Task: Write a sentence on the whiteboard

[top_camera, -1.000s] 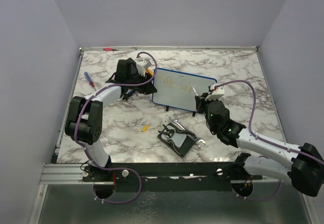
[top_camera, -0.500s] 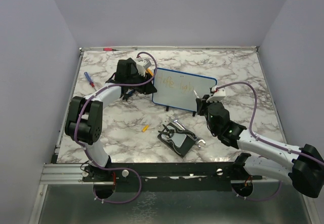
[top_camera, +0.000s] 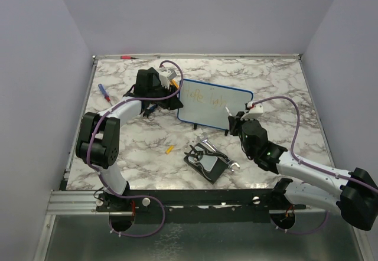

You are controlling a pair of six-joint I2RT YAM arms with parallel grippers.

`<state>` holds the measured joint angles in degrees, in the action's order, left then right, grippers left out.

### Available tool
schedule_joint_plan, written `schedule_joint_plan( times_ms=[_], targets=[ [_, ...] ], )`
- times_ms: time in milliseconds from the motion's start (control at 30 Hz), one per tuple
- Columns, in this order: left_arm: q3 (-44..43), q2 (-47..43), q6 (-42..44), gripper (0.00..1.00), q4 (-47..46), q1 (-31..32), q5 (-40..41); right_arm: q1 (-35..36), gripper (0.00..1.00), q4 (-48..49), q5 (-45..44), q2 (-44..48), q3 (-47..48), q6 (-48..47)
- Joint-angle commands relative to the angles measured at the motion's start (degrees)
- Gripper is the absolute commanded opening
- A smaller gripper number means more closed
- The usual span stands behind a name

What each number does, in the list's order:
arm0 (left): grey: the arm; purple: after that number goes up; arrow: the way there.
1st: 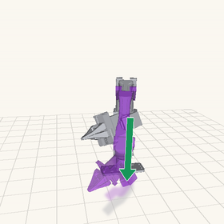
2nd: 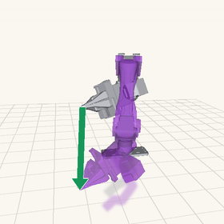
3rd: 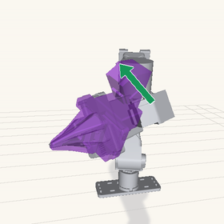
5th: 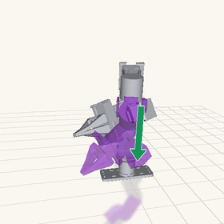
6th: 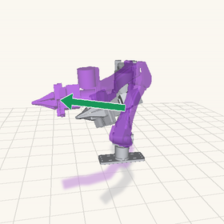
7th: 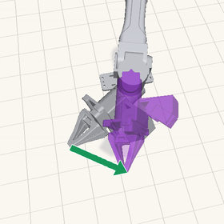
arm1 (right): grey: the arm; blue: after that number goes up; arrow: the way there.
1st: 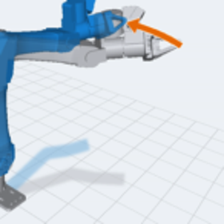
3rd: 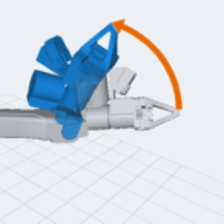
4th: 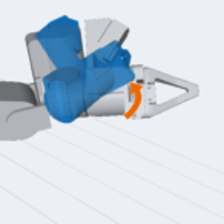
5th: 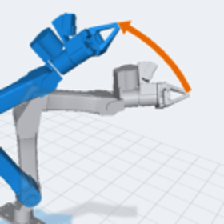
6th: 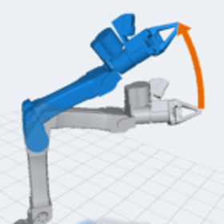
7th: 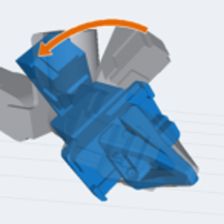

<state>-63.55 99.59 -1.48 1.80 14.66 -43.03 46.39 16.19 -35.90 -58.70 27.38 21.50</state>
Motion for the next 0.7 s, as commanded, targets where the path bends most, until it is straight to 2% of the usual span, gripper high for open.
schedule_joint_plan(
  times_ms=[0,333,667],
  targets=[
    [-0.9,0.0,0.4,0.37,-0.3,0.5,0.3,-0.2,0.00,-2.7,-0.1,1.0,-1.0,0.1],
    [-0.9,-0.1,0.3,0.37,-0.3,0.5,1.4,-0.2,0.00,-4.4,-0.6,7.0,-0.5,-0.2],
    [-0.7,-0.3,0.4,0.37,-0.2,0.6,1.3,-0.2,0.00,1.0,-0.5,3.6,0.3,-2.2]
  ],
)
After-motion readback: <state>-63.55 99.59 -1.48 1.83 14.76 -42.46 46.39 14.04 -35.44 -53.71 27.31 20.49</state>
